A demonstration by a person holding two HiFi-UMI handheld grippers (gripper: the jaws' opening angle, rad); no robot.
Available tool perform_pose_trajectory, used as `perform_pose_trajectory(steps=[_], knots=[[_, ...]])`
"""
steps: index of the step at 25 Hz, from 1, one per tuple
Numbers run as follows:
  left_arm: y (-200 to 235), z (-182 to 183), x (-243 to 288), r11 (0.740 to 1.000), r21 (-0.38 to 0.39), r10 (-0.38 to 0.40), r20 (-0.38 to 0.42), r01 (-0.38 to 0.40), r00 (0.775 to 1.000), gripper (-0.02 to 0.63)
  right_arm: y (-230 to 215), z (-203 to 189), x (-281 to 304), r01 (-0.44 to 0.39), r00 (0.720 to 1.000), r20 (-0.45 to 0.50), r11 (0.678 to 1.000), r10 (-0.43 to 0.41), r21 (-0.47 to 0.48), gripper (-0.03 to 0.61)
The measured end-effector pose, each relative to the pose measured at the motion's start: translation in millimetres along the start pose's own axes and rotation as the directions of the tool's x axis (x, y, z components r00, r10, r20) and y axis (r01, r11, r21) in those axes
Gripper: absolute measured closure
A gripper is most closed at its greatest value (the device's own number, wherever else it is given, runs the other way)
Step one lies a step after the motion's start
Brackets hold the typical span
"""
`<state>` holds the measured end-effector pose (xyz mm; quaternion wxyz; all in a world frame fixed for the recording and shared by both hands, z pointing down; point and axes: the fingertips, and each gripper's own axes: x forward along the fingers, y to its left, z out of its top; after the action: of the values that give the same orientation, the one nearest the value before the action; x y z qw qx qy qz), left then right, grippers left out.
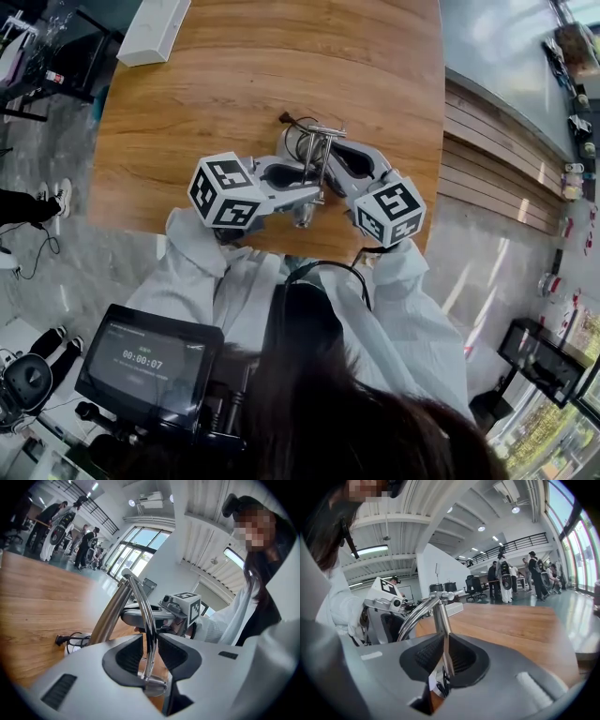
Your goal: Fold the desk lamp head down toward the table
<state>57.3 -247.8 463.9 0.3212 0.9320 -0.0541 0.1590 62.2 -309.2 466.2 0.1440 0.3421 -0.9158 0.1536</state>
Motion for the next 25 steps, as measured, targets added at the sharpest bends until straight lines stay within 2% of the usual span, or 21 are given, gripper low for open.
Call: perform_pose_trajectory(steps=[4, 7, 9, 11, 14, 16, 18, 21, 23, 25], knots=[[-9, -5, -21, 0.998, -0.065, 0.015, 0.059, -0.011, 0.998, 0.512, -17, -6, -21, 0.11, 0.994, 0.021, 0.992, -0.111, 0.065, 0.546], [-22, 14, -57, 0.992, -0.128, 0.029, 0.207, -0.002, 0.978, 0.512, -23, 2, -43, 0.187, 0.979, 0.057, 0.976, -0.194, 0.11, 0.555], [-29, 37, -79, 0.99, -0.129, 0.097, 0.308, -0.06, 0.946, 0.512, -25, 14, -57, 0.238, 0.963, 0.093, 0.962, -0.251, 0.133, 0.569], [-30, 59, -93, 0.978, -0.106, 0.208, 0.369, -0.181, 0.906, 0.513, -22, 32, -69, 0.269, 0.949, 0.131, 0.952, -0.288, 0.144, 0.577], [-34, 89, -106, 0.933, -0.086, 0.349, 0.439, -0.348, 0.828, 0.614, -6, 64, -80, 0.283, 0.935, 0.183, 0.951, -0.302, 0.126, 0.577], [-40, 110, -112, 0.91, -0.092, 0.394, 0.491, -0.403, 0.777, 0.614, 5, 87, -86, 0.285, 0.928, 0.216, 0.952, -0.304, 0.112, 0.578], [-48, 127, -112, 0.893, -0.082, 0.414, 0.533, -0.442, 0.738, 0.614, 15, 108, -90, 0.272, 0.924, 0.248, 0.956, -0.292, 0.11, 0.578], [-56, 141, -104, 0.848, -0.027, 0.456, 0.545, -0.529, 0.703, 0.614, 30, 130, -92, 0.266, 0.919, 0.281, 0.961, -0.277, 0.077, 0.578], [-60, 145, -99, 0.832, -0.004, 0.469, 0.541, -0.555, 0.698, 0.614, 37, 137, -90, 0.278, 0.917, 0.286, 0.96, -0.277, 0.037, 0.578], [-63, 147, -95, 0.831, 0.005, 0.466, 0.54, -0.556, 0.701, 0.614, 44, 141, -88, 0.273, 0.919, 0.289, 0.962, -0.267, 0.019, 0.578]])
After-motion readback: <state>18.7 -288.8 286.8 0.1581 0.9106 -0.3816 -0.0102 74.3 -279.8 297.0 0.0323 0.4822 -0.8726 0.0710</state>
